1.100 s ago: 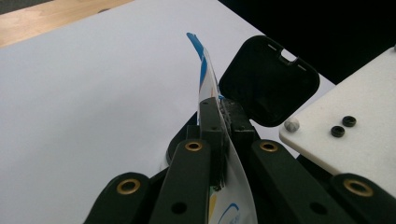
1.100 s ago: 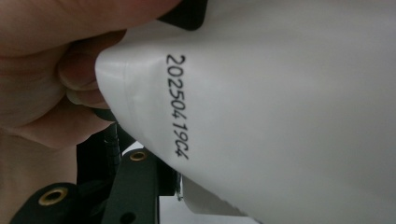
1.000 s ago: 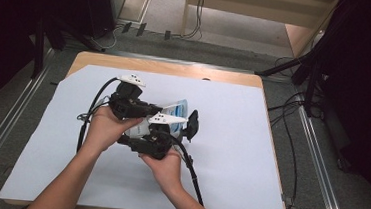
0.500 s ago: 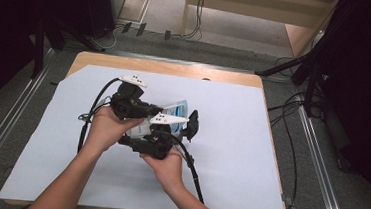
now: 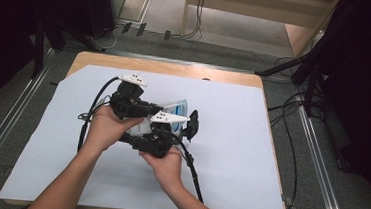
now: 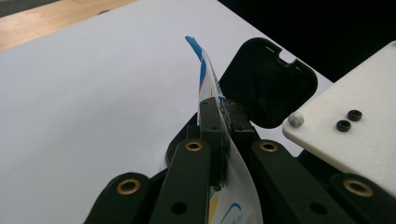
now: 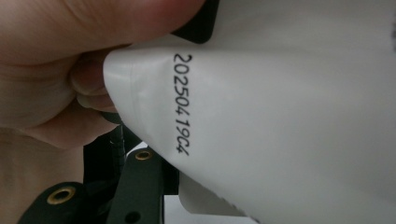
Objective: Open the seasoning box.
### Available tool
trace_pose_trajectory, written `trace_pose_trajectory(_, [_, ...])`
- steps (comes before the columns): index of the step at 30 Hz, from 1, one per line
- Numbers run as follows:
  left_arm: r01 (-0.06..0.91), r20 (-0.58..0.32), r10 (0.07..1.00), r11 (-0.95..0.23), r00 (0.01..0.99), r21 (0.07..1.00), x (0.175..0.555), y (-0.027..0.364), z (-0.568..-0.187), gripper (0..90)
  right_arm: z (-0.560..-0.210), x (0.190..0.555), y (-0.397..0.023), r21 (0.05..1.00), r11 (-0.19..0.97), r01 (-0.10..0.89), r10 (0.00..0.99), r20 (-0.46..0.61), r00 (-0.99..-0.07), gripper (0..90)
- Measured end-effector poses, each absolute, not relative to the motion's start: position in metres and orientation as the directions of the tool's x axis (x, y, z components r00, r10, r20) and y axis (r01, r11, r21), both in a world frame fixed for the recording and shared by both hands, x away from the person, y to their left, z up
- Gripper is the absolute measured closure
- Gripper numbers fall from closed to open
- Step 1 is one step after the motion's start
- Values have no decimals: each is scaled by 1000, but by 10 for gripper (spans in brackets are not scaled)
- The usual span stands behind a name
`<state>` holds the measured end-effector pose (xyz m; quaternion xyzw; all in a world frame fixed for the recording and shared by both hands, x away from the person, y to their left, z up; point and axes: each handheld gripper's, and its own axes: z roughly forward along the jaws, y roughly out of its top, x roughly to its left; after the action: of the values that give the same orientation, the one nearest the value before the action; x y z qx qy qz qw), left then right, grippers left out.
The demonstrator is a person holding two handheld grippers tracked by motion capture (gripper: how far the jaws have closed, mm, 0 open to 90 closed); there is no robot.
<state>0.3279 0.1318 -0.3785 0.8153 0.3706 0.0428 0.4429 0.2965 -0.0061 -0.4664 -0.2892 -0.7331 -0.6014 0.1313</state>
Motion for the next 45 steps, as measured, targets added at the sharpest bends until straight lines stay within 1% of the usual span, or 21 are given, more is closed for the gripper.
trace_pose_trajectory(9, [565, -249, 649, -336, 718, 754, 328, 134, -377, 893, -466, 298, -2, 797, 91, 596, 253, 561, -788, 616])
trace_pose_trajectory(18, [565, -249, 643, -346, 724, 749, 329, 129, -379, 893, -465, 297, -6, 799, 130, 587, 258, 544, -798, 594])
trace_pose_trajectory(24, [566, -246, 649, -344, 720, 750, 330, 129, -379, 893, -467, 299, -7, 796, 124, 592, 250, 553, -795, 593])
trace_pose_trajectory(33, [585, -289, 630, -329, 721, 742, 330, 136, -385, 889, -473, 296, -4, 809, 139, 571, 262, 526, -809, 610])
trace_pose_trajectory(39, [585, -303, 613, -332, 730, 740, 328, 140, -388, 879, -478, 295, -3, 811, 141, 568, 285, 516, -808, 610])
trace_pose_trajectory(45, [586, -316, 591, -341, 742, 735, 326, 146, -393, 876, -484, 292, 1, 814, 169, 555, 301, 494, -816, 608])
